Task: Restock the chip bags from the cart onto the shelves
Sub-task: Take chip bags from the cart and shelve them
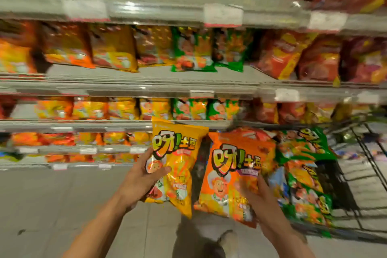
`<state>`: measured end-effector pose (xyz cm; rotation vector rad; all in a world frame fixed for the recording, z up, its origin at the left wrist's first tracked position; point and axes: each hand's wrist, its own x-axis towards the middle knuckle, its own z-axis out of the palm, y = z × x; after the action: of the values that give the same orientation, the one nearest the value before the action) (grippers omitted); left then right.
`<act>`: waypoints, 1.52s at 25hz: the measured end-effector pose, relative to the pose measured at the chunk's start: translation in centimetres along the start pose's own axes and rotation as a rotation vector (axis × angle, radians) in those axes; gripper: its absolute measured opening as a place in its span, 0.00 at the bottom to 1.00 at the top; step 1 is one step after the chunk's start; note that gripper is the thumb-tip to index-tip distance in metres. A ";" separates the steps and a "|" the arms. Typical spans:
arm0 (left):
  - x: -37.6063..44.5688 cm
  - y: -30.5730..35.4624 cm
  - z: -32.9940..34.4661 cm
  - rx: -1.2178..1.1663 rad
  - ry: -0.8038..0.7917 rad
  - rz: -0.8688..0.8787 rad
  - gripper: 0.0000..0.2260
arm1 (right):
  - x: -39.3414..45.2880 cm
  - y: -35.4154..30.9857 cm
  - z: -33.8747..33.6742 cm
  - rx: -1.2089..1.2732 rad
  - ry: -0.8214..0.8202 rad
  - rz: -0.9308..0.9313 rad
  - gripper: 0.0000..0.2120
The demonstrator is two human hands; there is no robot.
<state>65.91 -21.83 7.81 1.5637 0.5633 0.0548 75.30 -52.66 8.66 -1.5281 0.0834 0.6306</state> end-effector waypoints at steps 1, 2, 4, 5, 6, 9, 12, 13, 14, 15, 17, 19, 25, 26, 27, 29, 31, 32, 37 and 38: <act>-0.9 0.1 -2.4 -0.008 0.021 0.017 0.31 | -0.2 -0.3 2.5 -0.012 -0.020 -0.016 0.26; -1.8 0.3 -4.6 -0.031 0.048 0.024 0.32 | -0.2 -0.6 4.7 -0.028 -0.035 -0.044 0.28; -3.8 0.9 -9.2 -0.098 0.122 0.047 0.31 | -0.4 -1.7 9.1 -0.085 -0.066 -0.095 0.34; -4.6 1.3 -11.1 -0.126 0.158 0.065 0.29 | -0.4 -2.4 11.0 -0.098 -0.090 -0.109 0.34; -5.4 1.7 -12.9 -0.146 0.189 0.078 0.29 | -0.2 -3.2 12.8 -0.111 -0.121 -0.120 0.33; -7.2 2.0 -17.7 -0.150 0.281 0.078 0.31 | 0.4 -5.4 17.7 -0.138 -0.207 -0.165 0.29; -8.6 2.2 -21.2 -0.136 0.354 0.154 0.30 | 1.0 -6.8 21.8 -0.177 -0.267 -0.215 0.29; -9.0 2.2 -22.3 -0.139 0.375 0.172 0.30 | 1.2 -7.1 23.1 -0.178 -0.284 -0.229 0.29; -9.3 2.1 -23.1 -0.137 0.387 0.190 0.29 | 1.5 -7.3 24.2 -0.183 -0.308 -0.242 0.30; -9.4 2.0 -23.8 -0.131 0.396 0.204 0.28 | 1.6 -7.5 25.4 -0.200 -0.344 -0.251 0.31; -9.1 1.9 -25.2 -0.132 0.414 0.212 0.26 | 2.1 -8.1 27.6 -0.216 -0.427 -0.266 0.27; -8.1 2.3 -26.5 -0.126 0.428 0.211 0.26 | 3.2 -8.8 29.5 -0.222 -0.436 -0.303 0.19; -2.9 4.7 -29.9 -0.152 0.415 0.177 0.25 | 8.9 -11.6 32.9 -0.235 -0.455 -0.288 0.29; -1.8 5.0 -30.5 -0.161 0.417 0.177 0.26 | 10.0 -12.1 33.4 -0.224 -0.447 -0.282 0.31; -0.9 5.2 -31.0 -0.176 0.424 0.173 0.26 | 11.0 -12.6 33.9 -0.220 -0.422 -0.269 0.31; 0.9 5.7 -31.9 -0.194 0.455 0.157 0.27 | 13.8 -13.5 34.9 -0.161 -0.372 -0.216 0.26; 2.2 5.8 -32.7 -0.200 0.491 0.143 0.29 | 16.1 -14.7 36.3 -0.096 -0.354 -0.186 0.22; 2.8 5.8 -33.1 -0.201 0.512 0.140 0.30 | 17.2 -15.6 37.3 -0.103 -0.348 -0.208 0.18; 4.3 5.4 -36.8 -0.222 0.550 0.141 0.37 | 21.8 -19.1 44.2 -0.125 -0.266 -0.292 0.19; 4.4 5.3 -37.9 -0.224 0.546 0.148 0.37 | 22.7 -19.4 45.7 -0.114 -0.241 -0.303 0.20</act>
<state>57.37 15.04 14.98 1.3637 0.8327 0.6510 87.52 -0.58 19.66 -1.5236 -0.3663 0.5781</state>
